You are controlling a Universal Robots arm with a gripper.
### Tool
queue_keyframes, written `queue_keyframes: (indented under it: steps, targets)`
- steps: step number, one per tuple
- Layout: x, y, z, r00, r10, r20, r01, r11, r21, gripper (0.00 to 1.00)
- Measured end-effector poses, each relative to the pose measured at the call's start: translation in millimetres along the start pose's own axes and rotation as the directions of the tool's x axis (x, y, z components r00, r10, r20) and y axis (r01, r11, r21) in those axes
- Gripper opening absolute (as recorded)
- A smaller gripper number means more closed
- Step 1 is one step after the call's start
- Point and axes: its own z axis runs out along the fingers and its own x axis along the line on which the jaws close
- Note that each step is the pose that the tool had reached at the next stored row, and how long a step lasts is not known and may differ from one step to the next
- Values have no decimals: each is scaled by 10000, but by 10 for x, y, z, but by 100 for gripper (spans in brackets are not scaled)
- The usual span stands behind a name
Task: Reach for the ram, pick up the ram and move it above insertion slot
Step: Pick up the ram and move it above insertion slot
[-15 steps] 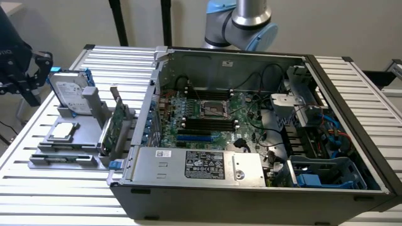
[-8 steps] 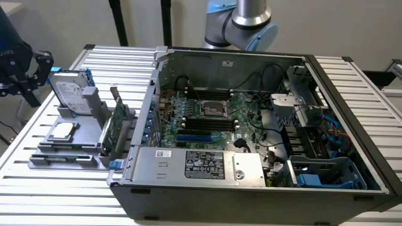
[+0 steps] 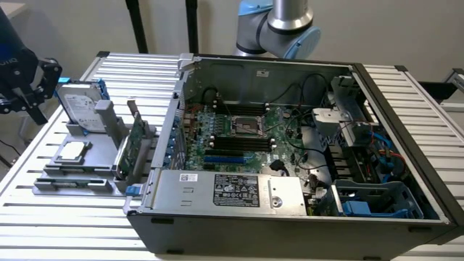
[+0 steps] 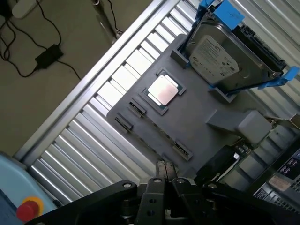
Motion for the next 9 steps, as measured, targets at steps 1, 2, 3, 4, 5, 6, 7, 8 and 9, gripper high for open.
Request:
queue_keyframes:
  steps: [1,2,3,4,5,6,7,8,9]
  targets:
    - [0,0,2,9998,-185,-8,185,9998,0,11]
    - [0,0,5,9993,-366,-14,366,9993,0,11]
    - [0,-1,8,9985,-555,-21,555,9985,-1,11]
    - [0,-1,11,9973,-737,-28,737,9973,-1,11]
    - [0,-1,13,9958,-914,-36,914,9958,-2,11]
    - [0,-1,16,9940,-1093,-43,1093,9940,-3,11]
    - [0,-1,19,9919,-1272,-49,1272,9919,-4,11]
    - [0,-1,21,9894,-1449,-57,1449,9894,-5,11]
    - [0,-2,24,9866,-1628,-63,1628,9867,-6,11]
